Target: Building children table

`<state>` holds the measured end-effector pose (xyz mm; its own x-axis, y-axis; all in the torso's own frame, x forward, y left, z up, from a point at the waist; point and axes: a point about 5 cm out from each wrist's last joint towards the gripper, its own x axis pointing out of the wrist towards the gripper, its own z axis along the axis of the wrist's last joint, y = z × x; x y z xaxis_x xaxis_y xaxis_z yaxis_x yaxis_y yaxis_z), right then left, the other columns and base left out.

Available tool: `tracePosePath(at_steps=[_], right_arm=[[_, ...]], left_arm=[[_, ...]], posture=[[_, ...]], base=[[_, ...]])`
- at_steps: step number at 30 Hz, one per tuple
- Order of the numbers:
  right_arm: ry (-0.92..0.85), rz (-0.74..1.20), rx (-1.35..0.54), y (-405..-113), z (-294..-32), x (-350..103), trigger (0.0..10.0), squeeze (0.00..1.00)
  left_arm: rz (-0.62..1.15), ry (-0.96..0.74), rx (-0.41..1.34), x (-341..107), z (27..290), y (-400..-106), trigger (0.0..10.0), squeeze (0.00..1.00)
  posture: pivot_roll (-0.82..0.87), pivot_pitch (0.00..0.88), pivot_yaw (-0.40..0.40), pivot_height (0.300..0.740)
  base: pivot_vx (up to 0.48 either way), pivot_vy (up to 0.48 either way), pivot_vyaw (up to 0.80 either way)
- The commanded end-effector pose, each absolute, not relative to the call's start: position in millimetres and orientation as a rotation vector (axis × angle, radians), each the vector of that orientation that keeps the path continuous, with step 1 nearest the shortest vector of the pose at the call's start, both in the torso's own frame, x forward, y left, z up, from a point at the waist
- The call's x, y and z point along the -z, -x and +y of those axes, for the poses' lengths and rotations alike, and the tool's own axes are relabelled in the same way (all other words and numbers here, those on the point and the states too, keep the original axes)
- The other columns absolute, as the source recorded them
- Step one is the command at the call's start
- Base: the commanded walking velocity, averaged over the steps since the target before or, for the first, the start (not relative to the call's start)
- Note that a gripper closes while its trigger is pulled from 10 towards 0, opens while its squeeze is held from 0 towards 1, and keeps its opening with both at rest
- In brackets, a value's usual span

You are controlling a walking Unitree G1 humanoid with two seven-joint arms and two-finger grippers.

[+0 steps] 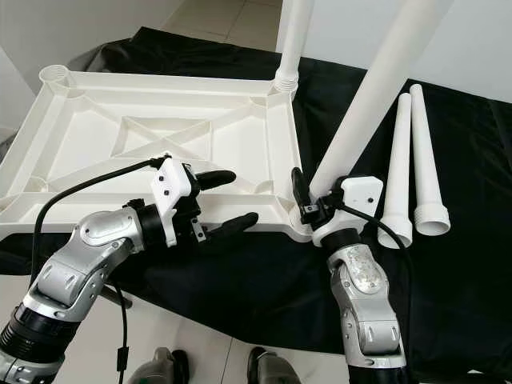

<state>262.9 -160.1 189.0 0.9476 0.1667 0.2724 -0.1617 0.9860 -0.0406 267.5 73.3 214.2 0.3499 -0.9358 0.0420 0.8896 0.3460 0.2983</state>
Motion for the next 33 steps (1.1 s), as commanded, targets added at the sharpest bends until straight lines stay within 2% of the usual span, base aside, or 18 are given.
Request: tracePosePath(at_steps=[1,8,12,18,33], right_arm=[[0.014,-0.083,-0.093,-264.2,-164.8,-151.4,10.0,0.00],[0.023,-0.090,0.009,-266.8,-165.0,-153.4,10.0,0.00],[0.021,-0.101,0.174,-265.3,-162.5,-152.6,10.0,0.00],[0.026,-0.125,0.292,-263.6,-158.2,-155.6,10.0,0.00],[0.041,-0.129,0.370,-262.7,-163.5,-155.5,10.0,0.00]], left_arm=[[-0.219,-0.247,1.195,-213.9,73.2,-264.8,10.0,0.00],[-0.219,-0.243,1.192,-213.8,72.4,-264.5,10.0,0.00],[-0.222,-0.240,1.187,-213.3,71.6,-264.2,10.0,0.00],[-0.225,-0.231,1.188,-212.7,69.5,-263.7,10.0,0.00],[-0.229,-0.223,1.201,-212.4,66.9,-262.5,10.0,0.00]], posture=[[0.06,0.219,-0.018,0.740],[0.06,0.219,-0.027,0.740],[0.06,0.216,-0.034,0.740],[0.06,0.203,-0.044,0.740],[0.06,0.188,-0.050,0.740]], base=[[0.000,0.000,0.00],[0.000,0.000,0.00],[0.000,0.000,0.00],[0.000,0.000,0.00],[0.000,0.000,0.00]])
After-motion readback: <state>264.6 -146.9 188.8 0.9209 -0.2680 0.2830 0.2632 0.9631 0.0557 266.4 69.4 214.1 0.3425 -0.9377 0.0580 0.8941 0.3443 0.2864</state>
